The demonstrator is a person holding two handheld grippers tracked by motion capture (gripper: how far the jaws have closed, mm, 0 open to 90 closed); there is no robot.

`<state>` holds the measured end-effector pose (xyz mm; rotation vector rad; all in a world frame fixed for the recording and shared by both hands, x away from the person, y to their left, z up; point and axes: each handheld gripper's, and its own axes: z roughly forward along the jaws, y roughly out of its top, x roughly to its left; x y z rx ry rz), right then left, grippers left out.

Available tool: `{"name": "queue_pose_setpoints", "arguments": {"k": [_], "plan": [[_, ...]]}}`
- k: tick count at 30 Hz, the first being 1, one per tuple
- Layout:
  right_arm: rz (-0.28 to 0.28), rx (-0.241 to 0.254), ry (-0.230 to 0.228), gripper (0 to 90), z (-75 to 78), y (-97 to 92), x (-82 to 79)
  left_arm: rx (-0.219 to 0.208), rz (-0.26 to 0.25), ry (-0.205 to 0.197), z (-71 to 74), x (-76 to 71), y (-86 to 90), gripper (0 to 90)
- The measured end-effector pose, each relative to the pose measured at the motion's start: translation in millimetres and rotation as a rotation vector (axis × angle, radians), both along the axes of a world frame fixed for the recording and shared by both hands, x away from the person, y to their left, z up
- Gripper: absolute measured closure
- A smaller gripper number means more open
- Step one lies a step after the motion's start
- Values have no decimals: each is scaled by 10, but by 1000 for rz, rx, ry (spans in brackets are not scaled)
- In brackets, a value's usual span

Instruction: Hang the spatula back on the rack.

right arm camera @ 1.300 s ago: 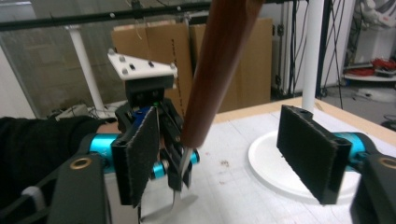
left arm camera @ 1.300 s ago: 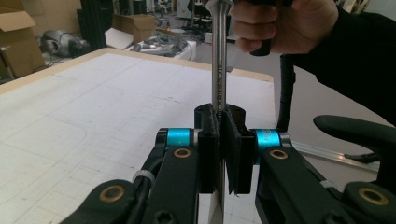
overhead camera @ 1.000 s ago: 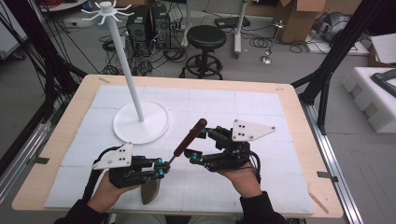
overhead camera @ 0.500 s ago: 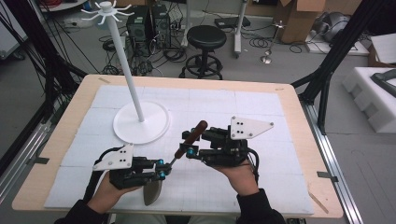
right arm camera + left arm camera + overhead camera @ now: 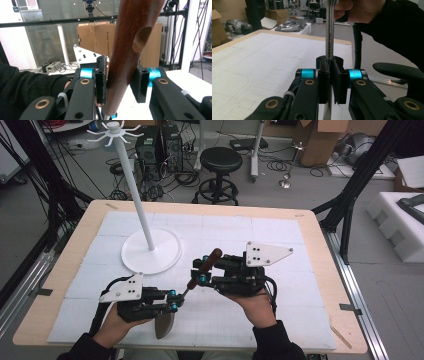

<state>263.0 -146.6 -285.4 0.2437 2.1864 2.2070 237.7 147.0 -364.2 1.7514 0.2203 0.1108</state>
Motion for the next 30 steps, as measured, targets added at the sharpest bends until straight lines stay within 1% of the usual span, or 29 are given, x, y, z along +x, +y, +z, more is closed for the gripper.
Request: {"name": "queue_pose_setpoints", "arguments": {"k": [4, 10, 15, 20, 22, 23, 24, 25, 26, 27, 29, 30], "plan": [[10, -5, 1, 700, 24, 12, 2, -6, -1, -1, 3, 4, 1, 840], [50, 15, 15, 716, 67, 41, 6, -23, -14, -8, 19, -2, 3, 839], [66, 25, 20, 721, 81, 38, 3, -38, -22, -6, 21, -7, 0, 838], [71, 50, 37, 724, 95, 33, 0, -72, -28, 11, 28, -15, -10, 833], [78, 59, 36, 726, 111, 35, -6, -83, -32, 20, 30, -21, -22, 828], [82, 61, 28, 726, 121, 40, -11, -92, -37, 29, 34, -21, -29, 822], [84, 64, 23, 727, 136, 42, -21, -100, -39, 36, 38, -20, -31, 807], [86, 69, 20, 727, 148, 41, -30, -110, -35, 49, 43, -19, -38, 746], [86, 74, 18, 727, 160, 38, -35, -111, -35, 58, 50, -16, -39, 660], [87, 73, 20, 727, 172, 33, -39, -118, -40, 66, 60, -16, -43, 603], [98, 73, 23, 728, 200, 27, -48, -120, -50, 57, 89, -23, -48, 573], [100, 72, 19, 728, 209, 26, -46, -127, -56, 61, 107, -24, -50, 557]]}}
